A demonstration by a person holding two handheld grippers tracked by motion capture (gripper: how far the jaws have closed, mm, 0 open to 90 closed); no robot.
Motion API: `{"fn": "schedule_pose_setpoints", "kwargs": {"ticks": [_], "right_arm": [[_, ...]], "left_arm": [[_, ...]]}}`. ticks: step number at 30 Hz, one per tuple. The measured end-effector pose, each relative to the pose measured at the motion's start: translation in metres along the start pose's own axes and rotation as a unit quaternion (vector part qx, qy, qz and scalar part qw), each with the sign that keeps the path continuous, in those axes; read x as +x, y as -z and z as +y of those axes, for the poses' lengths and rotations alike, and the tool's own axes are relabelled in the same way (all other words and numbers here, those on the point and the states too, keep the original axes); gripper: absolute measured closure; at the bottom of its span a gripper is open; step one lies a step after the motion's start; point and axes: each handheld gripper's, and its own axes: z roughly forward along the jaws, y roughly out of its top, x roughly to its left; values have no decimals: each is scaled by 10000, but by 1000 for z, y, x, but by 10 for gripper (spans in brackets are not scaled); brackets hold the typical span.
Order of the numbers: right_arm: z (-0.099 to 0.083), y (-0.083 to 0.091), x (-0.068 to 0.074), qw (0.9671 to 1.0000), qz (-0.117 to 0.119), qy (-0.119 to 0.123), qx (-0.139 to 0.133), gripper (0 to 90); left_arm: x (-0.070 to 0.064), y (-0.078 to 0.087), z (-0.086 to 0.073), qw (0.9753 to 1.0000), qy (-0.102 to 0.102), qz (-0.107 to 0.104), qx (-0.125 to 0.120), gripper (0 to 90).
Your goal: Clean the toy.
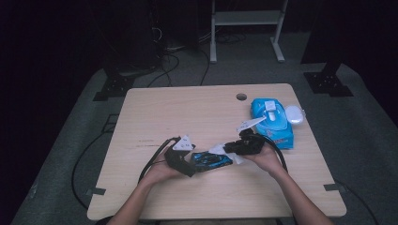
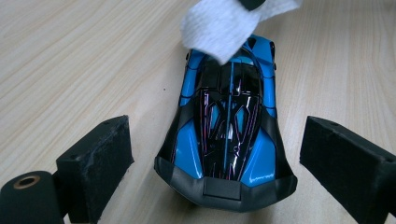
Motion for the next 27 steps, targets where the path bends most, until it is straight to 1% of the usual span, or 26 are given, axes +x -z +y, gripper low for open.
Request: {"fn": "schedule_pose_setpoints", "kwargs": {"ticks": [1, 2, 3, 4, 5, 7, 9, 10, 12, 14, 15, 16, 17, 18, 19, 21, 22, 23, 25, 27], "right_arm": [[-1, -2, -2, 10000, -40, -29, 6, 729], [-3, -5, -3, 10000, -69, -38, 19, 708], [-4, -7, -5, 9999, -84, -100, 51, 686], [-5, -9, -7, 9998, -84, -170, 81, 685], [-7, -11, -10, 9996, -81, -255, 44, 646], [-8, -11, -11, 9995, -85, -294, 34, 642], [-9, -13, -10, 9995, -140, -289, 59, 596], [-10, -14, -10, 9994, -178, -272, 77, 591], [-13, -15, -9, 9994, -231, -261, 9, 597], [-16, -15, -9, 9991, -296, -308, -17, 618], [-18, -15, -10, 9990, -326, -297, -34, 625], [-20, -15, -11, 9988, -365, -336, -15, 629], [-24, -14, -15, 9982, -238, -529, -129, 666], [-24, -14, -15, 9982, -238, -529, -129, 666], [-27, -13, -17, 9976, -264, -595, -222, 711], [-28, -13, -18, 9976, -239, -604, -218, 744], [-28, -13, -18, 9976, -239, -604, -218, 744], [-28, -12, -19, 9978, -253, -581, -212, 769], [-29, -9, -21, 9977, -275, -577, -234, 822], [-30, -8, -21, 9976, -293, -598, -207, 827]], "left_arm": [[0, 0, 0, 10000, 9, -3, -1, 86], [1, 0, 0, 10000, 0, -9, 27, 86], [1, -1, -1, 10000, 36, -12, 25, 86], [1, -1, -1, 10000, 31, -18, 65, 86], [2, -1, -2, 10000, 32, -31, 89, 86], [2, -2, -3, 9999, 24, -62, 149, 86], [2, -4, -3, 9996, 15, -125, 238, 89], [1, -5, -4, 9996, 58, -137, 240, 89], [2, -8, -5, 9993, 80, -169, 324, 93], [3, -9, -5, 9990, 56, -200, 385, 122], [3, -10, -6, 9990, 68, -180, 409, 122], [3, -10, -6, 9989, 85, -184, 427, 123], [3, -11, -6, 9987, 86, -202, 463, 135], [3, -11, -7, 9985, 41, -202, 510, 135], [2, -12, -7, 9985, 62, -184, 516, 153], [1, -14, -8, 9980, 16, -225, 582, 194], [1, -15, -9, 9978, 25, -206, 637, 194], [1, -15, -9, 9977, 5, -201, 652, 219], [0, -16, -9, 9977, -18, -184, 655, 229], [0, -16, -9, 9978, -10, -170, 638, 230]]}}
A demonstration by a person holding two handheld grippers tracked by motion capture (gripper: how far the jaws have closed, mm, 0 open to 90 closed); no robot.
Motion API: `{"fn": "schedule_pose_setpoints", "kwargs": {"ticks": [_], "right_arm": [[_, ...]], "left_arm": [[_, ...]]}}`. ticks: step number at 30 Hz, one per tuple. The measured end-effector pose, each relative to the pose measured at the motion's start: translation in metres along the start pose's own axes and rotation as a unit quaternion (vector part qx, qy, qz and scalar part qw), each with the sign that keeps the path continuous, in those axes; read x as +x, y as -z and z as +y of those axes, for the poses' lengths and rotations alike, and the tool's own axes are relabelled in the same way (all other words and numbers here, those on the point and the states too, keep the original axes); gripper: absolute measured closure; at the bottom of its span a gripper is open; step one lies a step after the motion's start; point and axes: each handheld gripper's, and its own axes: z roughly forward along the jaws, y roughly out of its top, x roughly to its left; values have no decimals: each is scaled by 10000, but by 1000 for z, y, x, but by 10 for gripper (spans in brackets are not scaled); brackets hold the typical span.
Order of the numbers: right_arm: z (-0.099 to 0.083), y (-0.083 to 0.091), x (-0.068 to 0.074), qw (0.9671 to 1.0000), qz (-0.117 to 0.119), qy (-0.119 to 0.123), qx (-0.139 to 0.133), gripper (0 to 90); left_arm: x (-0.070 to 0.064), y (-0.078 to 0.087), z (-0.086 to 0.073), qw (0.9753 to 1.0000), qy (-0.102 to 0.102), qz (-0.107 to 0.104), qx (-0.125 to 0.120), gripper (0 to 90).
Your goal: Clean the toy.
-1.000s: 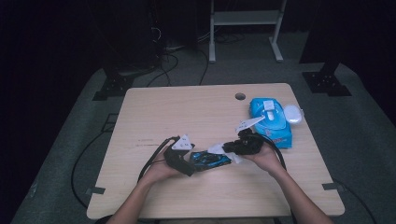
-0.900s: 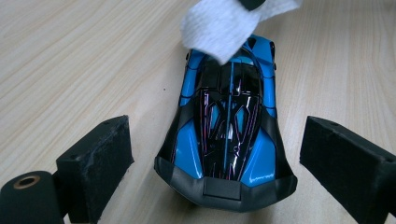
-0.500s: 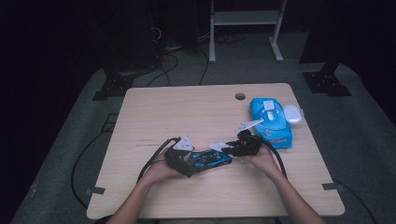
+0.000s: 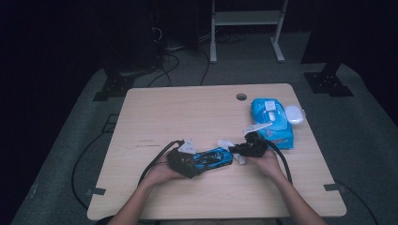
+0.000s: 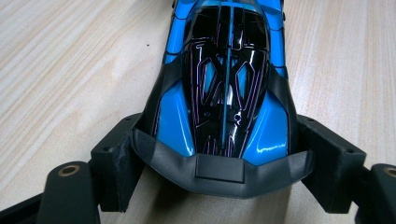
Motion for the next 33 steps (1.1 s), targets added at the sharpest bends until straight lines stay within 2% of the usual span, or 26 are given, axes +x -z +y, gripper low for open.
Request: {"fn": "schedule_pose_setpoints", "kwargs": {"ticks": [5, 6, 7, 8, 9, 11, 14, 16, 18, 20, 21, 23, 24, 27, 29, 31, 33], "right_arm": [[3, 15, 7, 9998, 109, 115, -143, 830], [5, 22, 14, 9992, 263, 190, -230, 830], [5, 22, 14, 9992, 263, 190, -230, 830], [6, 27, 24, 9979, 509, 197, -359, 830], [6, 27, 24, 9979, 509, 197, -359, 830], [6, 25, 34, 9955, 807, 238, -446, 830], [6, 12, 45, 9931, 1074, 296, -364, 829], [6, 4, 50, 9941, 959, 455, -241, 829], [5, 1, 49, 9953, 818, 489, -174, 829], [4, 5, 44, 9965, 593, 557, -180, 830], [2, 8, 41, 9973, 482, 504, -219, 830], [-4, 13, 34, 9980, 192, 586, -121, 830], [-10, 17, 23, 9990, 294, 278, -178, 830], [-13, 20, 18, 9994, 209, 198, -208, 830], [-13, 19, 23, 9992, 181, 280, -227, 830], [-12, 12, 33, 9983, 394, 368, -211, 830], [-10, 3, 45, 9966, 599, 558, -124, 830]], "left_arm": [[0, -2, 2, 10000, -32, 10, -7, 232], [-1, -4, 4, 10000, -43, 35, -13, 233], [-1, -4, 4, 10000, -43, 35, -13, 233], [-2, -5, 5, 10000, -6, 44, -32, 233], [-3, -7, 6, 10000, 4, 69, -40, 233], [-4, -10, 9, 9999, 1, 99, -56, 232], [-7, -15, 13, 9998, 14, 159, -82, 232], [-8, -16, 15, 9998, 31, 175, -102, 232], [-8, -17, 14, 9998, 36, 164, -118, 232], [-8, -16, 14, 9998, 37, 157, -140, 233], [-8, -16, 13, 9998, 41, 149, -144, 233], [-8, -16, 13, 9998, 27, 149, -151, 233], [-8, -16, 13, 9998, 10, 151, -137, 233], [-8, -16, 14, 9998, 22, 174, -126, 232], [-8, -16, 14, 9998, 25, 176, -121, 232], [-9, -17, 14, 9997, 55, 180, -143, 232], [-8, -17, 14, 9997, 47, 172, -141, 232]]}}
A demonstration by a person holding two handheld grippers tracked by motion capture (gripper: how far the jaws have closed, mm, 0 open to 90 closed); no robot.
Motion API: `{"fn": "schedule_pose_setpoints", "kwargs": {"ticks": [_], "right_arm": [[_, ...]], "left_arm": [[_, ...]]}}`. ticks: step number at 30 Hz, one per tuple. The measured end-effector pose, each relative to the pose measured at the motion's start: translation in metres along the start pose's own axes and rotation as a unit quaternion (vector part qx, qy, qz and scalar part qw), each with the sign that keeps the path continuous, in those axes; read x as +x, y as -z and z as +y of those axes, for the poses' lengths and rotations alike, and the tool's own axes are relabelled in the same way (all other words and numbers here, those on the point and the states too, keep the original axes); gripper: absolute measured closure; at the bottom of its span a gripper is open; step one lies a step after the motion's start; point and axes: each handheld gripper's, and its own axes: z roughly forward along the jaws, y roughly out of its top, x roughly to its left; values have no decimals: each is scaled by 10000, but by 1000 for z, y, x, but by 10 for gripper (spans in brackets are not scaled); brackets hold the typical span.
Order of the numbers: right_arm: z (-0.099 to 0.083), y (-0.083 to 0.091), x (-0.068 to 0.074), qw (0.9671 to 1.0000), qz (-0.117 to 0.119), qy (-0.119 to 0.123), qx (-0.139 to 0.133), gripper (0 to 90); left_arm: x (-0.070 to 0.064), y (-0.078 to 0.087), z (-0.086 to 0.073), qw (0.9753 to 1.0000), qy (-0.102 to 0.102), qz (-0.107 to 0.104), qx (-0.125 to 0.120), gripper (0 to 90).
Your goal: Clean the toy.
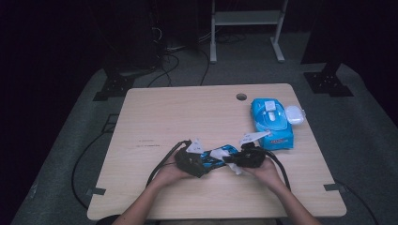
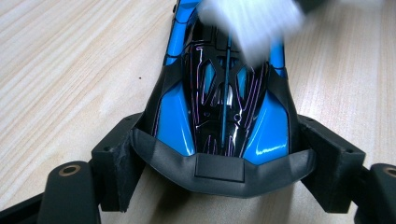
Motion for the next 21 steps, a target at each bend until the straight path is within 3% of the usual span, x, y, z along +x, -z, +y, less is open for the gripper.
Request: {"fn": "schedule_pose_setpoints", "kwargs": {"ticks": [1, 3, 4, 5, 6, 9, 12, 13, 16, 18, 20, 21], "right_arm": [[3, -7, 6, 9998, 108, 125, 76, 831], [4, -8, 6, 9997, 74, 188, 96, 830], [5, -6, 5, 9998, 33, 174, 91, 831], [3, 1, -2, 9997, -201, 111, 30, 832], [3, 1, -2, 9997, -201, 111, 30, 832], [-3, 12, -15, 9987, -498, -81, -89, 834], [-4, 12, -15, 9985, -510, -126, -124, 834], [-2, 5, -6, 9994, -325, -57, -100, 834], [1, -5, 5, 9998, -158, 86, -66, 836], [3, -15, 14, 9998, 129, 113, -40, 836], [6, -21, 21, 9994, -1, 352, 28, 837], [7, -20, 20, 9994, -19, 353, 19, 837]], "left_arm": [[0, 0, 0, 10000, 3, -7, 9, 232], [0, 0, 0, 10000, -11, -13, 6, 232], [0, 1, 0, 10000, -15, -16, 5, 233], [1, 1, 0, 10000, -20, -22, 4, 233], [1, 1, 0, 10000, -22, -30, -2, 233], [1, 0, 0, 10000, -26, -39, 3, 234], [0, 0, 1, 10000, -42, -27, 7, 233], [0, 0, 1, 10000, -28, -20, 4, 233], [0, 0, 1, 10000, -21, -27, 14, 233], [0, -1, 1, 10000, -34, -19, 4, 233], [1, 0, 1, 10000, -37, -40, 5, 233], [1, 0, 1, 10000, -40, -39, -1, 234]]}}
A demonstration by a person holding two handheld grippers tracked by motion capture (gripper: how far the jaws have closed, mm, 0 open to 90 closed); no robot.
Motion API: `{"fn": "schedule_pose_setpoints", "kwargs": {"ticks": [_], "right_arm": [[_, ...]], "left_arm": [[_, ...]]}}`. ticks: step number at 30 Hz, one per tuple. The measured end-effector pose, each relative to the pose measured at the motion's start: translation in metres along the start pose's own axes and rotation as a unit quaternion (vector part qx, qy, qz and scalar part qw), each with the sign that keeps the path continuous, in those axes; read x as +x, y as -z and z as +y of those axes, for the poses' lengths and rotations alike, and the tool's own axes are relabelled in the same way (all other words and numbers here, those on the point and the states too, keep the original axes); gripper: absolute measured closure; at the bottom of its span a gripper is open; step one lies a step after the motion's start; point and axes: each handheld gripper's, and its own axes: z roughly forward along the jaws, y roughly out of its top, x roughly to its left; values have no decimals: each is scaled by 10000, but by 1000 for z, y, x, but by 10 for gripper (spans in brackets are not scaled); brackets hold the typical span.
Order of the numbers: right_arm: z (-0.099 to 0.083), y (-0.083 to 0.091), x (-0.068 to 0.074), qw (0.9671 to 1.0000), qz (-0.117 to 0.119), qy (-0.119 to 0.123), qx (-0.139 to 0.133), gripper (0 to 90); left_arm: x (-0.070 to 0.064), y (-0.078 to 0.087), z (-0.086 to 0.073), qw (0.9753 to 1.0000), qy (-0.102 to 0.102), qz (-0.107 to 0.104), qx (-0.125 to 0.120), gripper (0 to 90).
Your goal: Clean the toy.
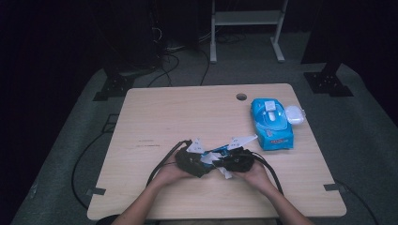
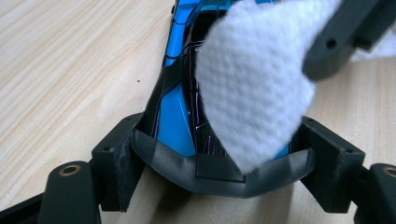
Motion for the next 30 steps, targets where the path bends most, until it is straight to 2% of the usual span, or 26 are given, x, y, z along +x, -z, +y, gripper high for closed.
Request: {"fn": "schedule_pose_setpoints", "kwargs": {"ticks": [3, 5, 8, 10, 14, 15, 16, 17, 18, 21, 24, 25, 26, 27, 30], "right_arm": [[-2, 10, -11, 9998, -137, -137, -52, 839], [-6, 19, -21, 9990, -329, -281, -100, 839], [-16, 30, -38, 9968, -506, -595, -188, 839], [-20, 37, -50, 9945, -761, -706, -161, 839], [-21, 37, -50, 9939, -744, -795, -188, 838], [-20, 36, -47, 9945, -708, -748, -193, 838], [-16, 30, -39, 9962, -524, -663, -229, 838], [-16, 30, -39, 9962, -524, -663, -229, 838], [-12, 24, -30, 9978, -322, -544, -221, 837], [-10, 21, -26, 9985, -322, -416, -176, 838], [-12, 26, -35, 9975, -460, -509, -174, 839], [-15, 28, -40, 9964, -555, -605, -191, 839], [-21, 34, -52, 9940, -696, -804, -251, 839], [-21, 34, -52, 9940, -696, -804, -251, 839], [-26, 40, -59, 9916, -766, -1015, -239, 839]], "left_arm": [[0, 0, 0, 10000, -9, 10, -16, 234], [0, 0, 0, 10000, -19, 3, -13, 234], [0, 0, 0, 10000, -37, 10, 0, 234], [0, 0, 0, 10000, -31, 6, 0, 234], [-1, 0, 0, 10000, -36, 22, 9, 234], [-1, -1, 0, 10000, -35, 22, 1, 234], [0, -1, 0, 10000, -30, 19, 0, 234], [-1, -1, 0, 10000, -17, 19, -10, 234], [-1, -1, 0, 10000, -16, 17, -13, 234], [0, 0, 0, 10000, -22, 3, -15, 234], [-1, -1, 0, 10000, -24, 33, -19, 234], [-1, -1, 0, 10000, -26, 35, -19, 234], [-1, 0, 0, 10000, -47, 27, 0, 234], [-1, 0, 0, 10000, -47, 27, 0, 234], [-1, 0, 0, 10000, -43, 16, -5, 234]]}}
